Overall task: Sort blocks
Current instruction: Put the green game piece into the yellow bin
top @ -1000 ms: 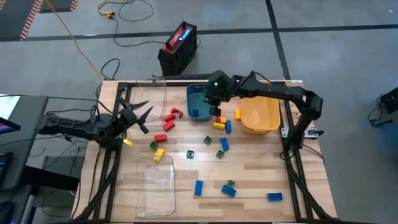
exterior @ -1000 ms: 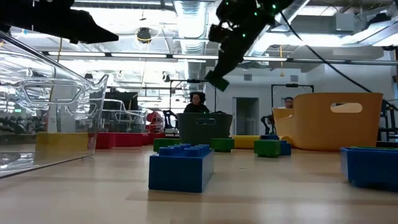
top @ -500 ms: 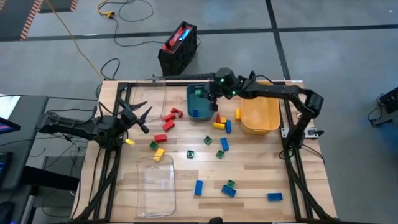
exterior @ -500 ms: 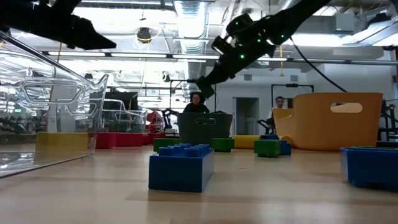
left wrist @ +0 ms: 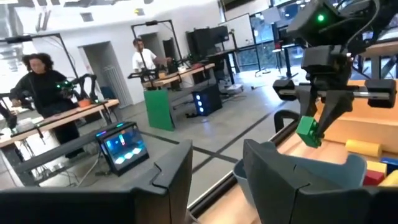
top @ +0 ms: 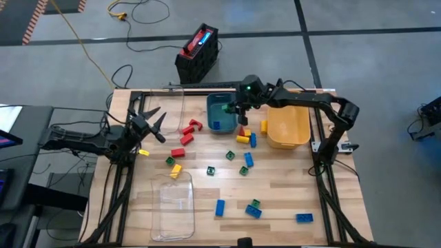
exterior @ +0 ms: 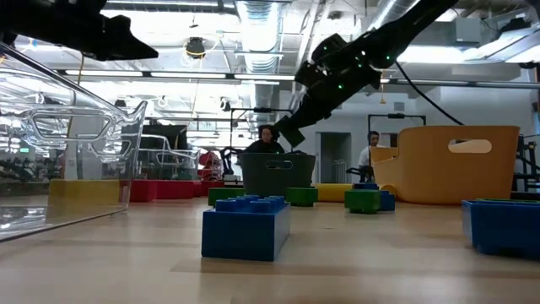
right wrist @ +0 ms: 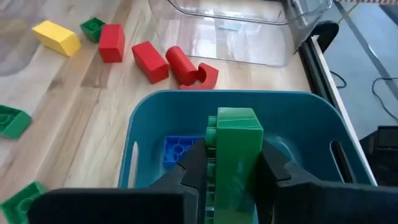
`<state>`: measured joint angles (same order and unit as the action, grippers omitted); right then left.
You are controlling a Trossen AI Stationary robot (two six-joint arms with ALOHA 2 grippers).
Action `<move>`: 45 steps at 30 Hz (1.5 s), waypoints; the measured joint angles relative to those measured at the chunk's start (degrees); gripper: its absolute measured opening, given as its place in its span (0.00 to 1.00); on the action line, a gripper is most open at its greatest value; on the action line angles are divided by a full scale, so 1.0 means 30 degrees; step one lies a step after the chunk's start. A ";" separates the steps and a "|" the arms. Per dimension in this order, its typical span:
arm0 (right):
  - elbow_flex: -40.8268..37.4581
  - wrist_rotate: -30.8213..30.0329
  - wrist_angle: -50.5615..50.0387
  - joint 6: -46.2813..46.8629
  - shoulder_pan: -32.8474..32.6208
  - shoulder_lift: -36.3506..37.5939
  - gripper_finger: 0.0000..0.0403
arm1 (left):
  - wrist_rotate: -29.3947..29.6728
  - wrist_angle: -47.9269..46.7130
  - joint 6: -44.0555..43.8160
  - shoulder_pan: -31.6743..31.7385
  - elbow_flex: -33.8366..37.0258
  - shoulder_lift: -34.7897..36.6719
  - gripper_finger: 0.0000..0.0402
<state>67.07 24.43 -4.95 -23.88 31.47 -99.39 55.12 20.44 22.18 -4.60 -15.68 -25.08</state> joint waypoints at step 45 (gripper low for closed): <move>0.0488 -1.3152 -2.1266 1.0743 0.1890 0.4258 0.55 | -0.5190 -0.1476 -0.4379 0.0036 -0.0007 -0.1015 0.35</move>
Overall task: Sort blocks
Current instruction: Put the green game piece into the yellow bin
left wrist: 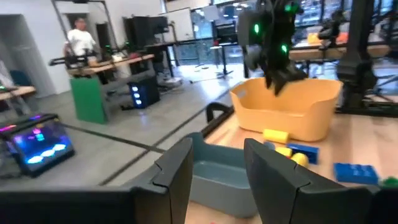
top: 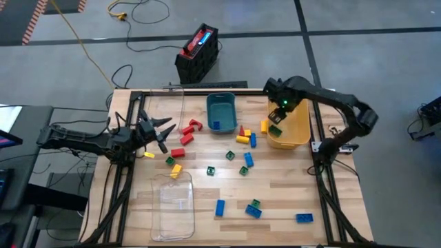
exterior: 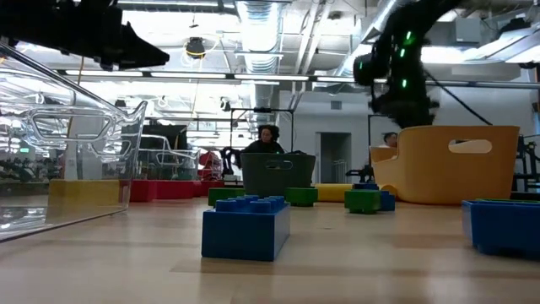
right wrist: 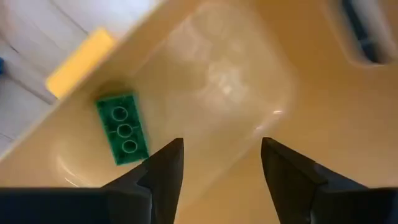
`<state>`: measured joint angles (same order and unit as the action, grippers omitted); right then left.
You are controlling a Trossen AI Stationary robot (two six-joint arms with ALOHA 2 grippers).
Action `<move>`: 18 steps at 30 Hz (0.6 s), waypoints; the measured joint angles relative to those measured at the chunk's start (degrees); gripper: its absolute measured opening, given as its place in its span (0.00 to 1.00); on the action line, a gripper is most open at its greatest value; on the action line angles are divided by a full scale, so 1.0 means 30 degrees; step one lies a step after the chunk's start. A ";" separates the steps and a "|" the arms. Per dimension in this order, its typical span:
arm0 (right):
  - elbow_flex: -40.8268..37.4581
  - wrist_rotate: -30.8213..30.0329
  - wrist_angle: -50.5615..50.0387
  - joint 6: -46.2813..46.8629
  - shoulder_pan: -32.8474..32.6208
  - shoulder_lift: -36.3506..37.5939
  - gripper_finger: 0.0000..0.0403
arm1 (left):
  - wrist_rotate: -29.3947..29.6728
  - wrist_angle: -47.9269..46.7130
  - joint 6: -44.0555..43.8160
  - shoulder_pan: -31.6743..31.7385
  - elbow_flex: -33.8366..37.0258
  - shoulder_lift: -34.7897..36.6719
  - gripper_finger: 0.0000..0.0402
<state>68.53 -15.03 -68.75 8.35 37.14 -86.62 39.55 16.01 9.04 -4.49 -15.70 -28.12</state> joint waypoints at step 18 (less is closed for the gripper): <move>0.0794 -0.1648 0.4902 -0.0438 -1.3795 0.0663 0.52 | 0.0821 -0.0393 -0.0531 -0.2182 -0.0041 -0.0128 0.35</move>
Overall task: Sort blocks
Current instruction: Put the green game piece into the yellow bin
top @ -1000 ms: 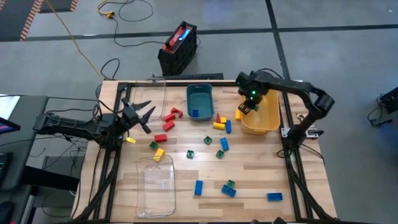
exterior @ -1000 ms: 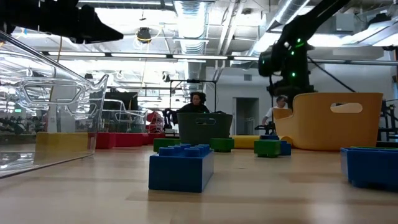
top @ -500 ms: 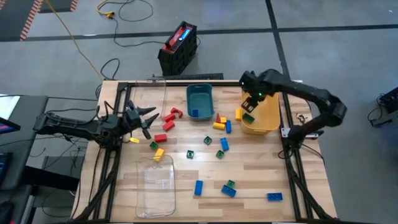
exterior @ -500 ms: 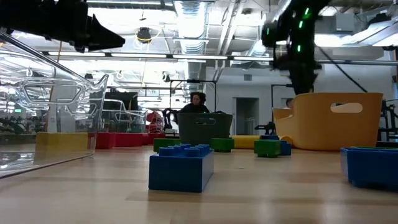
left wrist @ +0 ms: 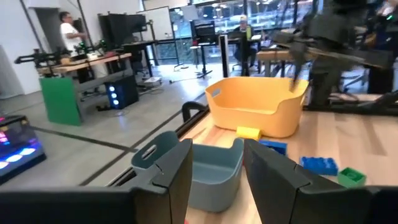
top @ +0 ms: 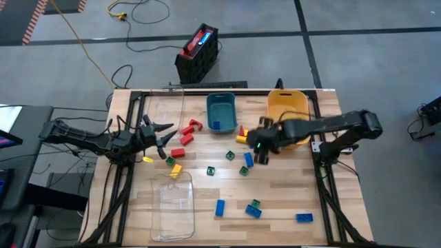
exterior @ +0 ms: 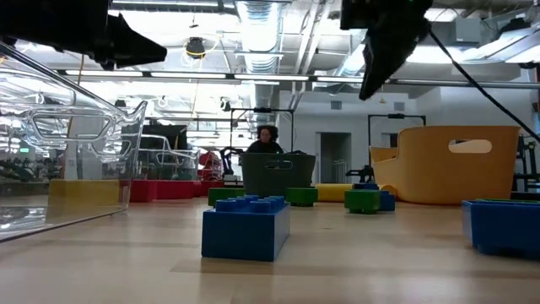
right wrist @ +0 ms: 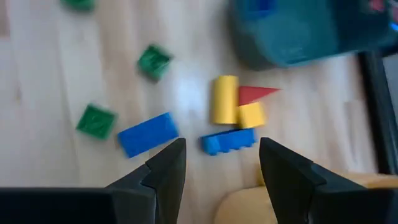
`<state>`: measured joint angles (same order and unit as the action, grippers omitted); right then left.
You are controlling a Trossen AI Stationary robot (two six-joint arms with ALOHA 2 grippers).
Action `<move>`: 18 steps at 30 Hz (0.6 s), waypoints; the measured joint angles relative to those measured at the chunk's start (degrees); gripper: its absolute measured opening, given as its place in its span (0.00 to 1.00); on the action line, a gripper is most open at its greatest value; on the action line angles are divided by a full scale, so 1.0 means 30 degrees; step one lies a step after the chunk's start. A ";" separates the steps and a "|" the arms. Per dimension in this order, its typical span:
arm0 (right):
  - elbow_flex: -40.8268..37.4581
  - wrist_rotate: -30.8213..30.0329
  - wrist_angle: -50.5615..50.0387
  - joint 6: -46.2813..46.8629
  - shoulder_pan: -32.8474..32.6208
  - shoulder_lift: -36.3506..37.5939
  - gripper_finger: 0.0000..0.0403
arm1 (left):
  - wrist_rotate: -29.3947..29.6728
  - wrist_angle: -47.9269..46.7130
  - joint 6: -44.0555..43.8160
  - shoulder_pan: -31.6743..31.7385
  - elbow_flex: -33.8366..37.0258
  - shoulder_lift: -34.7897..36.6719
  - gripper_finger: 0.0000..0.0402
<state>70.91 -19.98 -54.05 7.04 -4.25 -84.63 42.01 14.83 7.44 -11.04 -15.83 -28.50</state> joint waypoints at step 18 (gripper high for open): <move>0.1516 0.4886 0.2342 -0.8236 -0.1720 -0.6592 0.65 | 0.2021 -0.1258 0.1116 -0.0674 -0.0636 -0.0018 0.35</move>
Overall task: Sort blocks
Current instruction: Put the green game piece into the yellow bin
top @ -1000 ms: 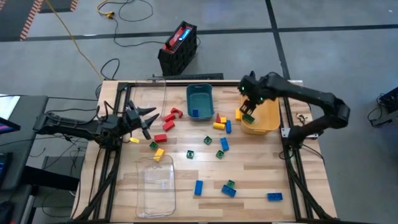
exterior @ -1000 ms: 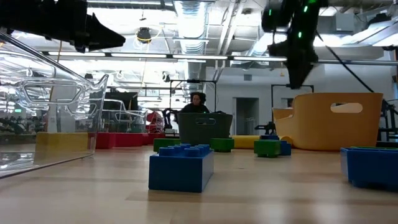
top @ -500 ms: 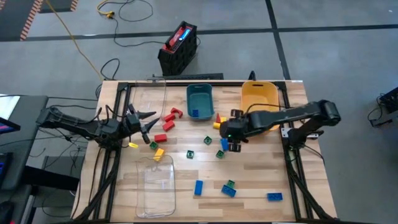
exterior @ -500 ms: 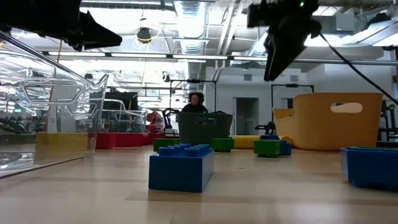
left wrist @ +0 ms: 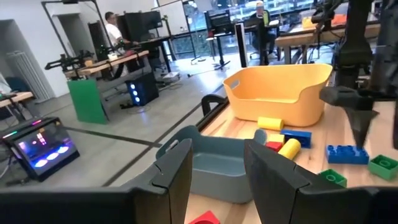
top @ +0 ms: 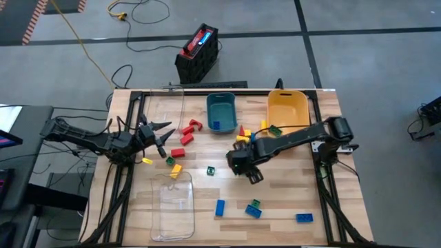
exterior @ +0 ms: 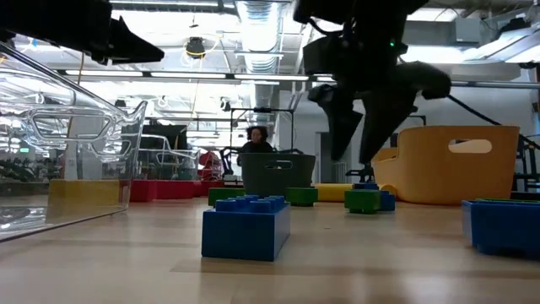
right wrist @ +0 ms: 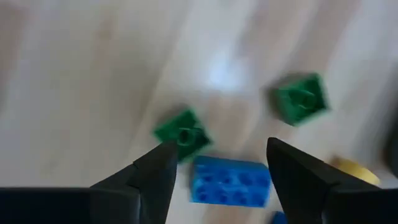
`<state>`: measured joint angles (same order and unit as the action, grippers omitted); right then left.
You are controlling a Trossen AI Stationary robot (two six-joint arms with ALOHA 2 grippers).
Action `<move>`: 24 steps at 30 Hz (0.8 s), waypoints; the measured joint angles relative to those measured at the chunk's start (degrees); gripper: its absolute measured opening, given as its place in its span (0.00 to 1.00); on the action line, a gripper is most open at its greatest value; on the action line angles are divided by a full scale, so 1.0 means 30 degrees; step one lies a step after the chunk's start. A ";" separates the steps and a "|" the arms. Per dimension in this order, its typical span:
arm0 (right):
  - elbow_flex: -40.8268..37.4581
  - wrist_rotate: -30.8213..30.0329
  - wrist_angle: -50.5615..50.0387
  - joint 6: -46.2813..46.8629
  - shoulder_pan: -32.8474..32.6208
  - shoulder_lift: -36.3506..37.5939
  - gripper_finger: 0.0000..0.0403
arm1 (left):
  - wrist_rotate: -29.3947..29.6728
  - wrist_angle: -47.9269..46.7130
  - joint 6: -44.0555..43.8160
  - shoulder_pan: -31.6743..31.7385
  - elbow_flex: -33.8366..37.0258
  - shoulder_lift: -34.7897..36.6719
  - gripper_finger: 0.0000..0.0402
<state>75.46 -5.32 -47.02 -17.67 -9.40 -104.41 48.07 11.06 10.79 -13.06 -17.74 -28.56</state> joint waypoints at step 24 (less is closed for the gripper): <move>0.1646 -0.1809 -0.2150 -0.3836 -0.0492 -0.3912 0.37 | -0.0007 -0.0653 -0.0513 -0.0015 0.0000 0.0015 0.35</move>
<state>80.40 -10.75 -53.47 -29.18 -10.88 -116.14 48.05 9.10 9.25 -13.11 -17.74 -28.51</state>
